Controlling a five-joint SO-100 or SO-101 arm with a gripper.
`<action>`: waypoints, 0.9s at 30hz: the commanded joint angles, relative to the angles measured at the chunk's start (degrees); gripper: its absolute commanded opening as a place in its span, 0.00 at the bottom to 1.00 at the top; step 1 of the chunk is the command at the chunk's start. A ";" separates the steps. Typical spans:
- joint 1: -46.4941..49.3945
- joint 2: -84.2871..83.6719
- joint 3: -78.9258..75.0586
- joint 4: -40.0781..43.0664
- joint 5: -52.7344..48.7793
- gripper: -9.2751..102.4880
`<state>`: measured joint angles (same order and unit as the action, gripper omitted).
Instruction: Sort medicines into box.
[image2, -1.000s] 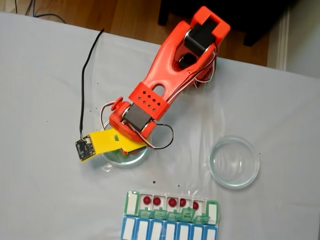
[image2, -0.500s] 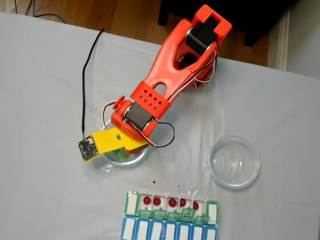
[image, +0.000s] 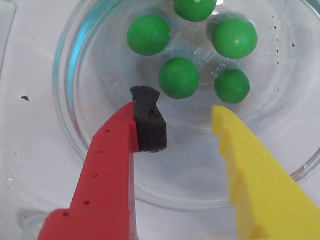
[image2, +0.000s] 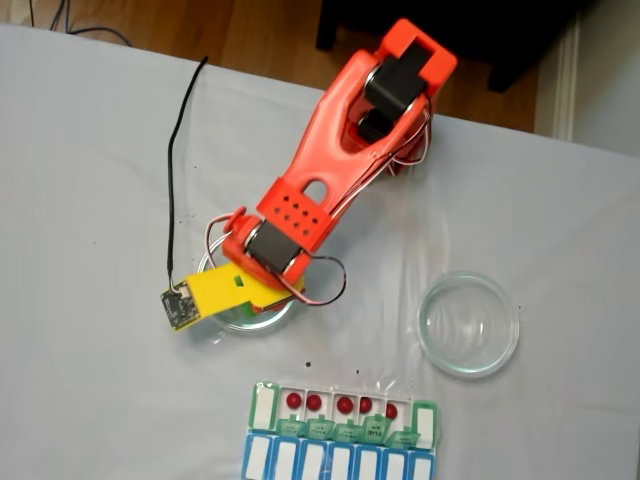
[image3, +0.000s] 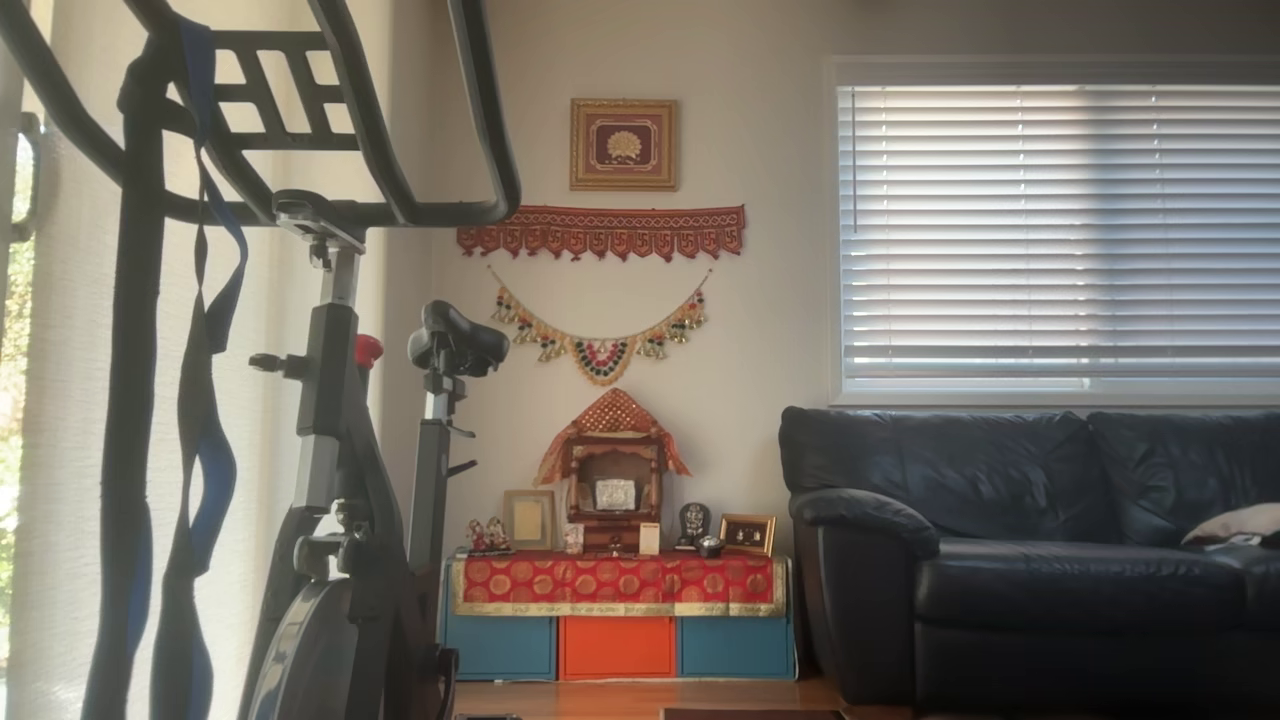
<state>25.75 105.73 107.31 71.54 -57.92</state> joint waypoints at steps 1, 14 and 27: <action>-0.70 -0.26 -6.15 0.97 0.44 0.24; -0.62 0.00 -5.45 -1.41 0.35 0.24; -0.88 0.53 -3.25 -3.60 0.18 0.23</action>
<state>25.75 104.24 105.73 68.20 -57.48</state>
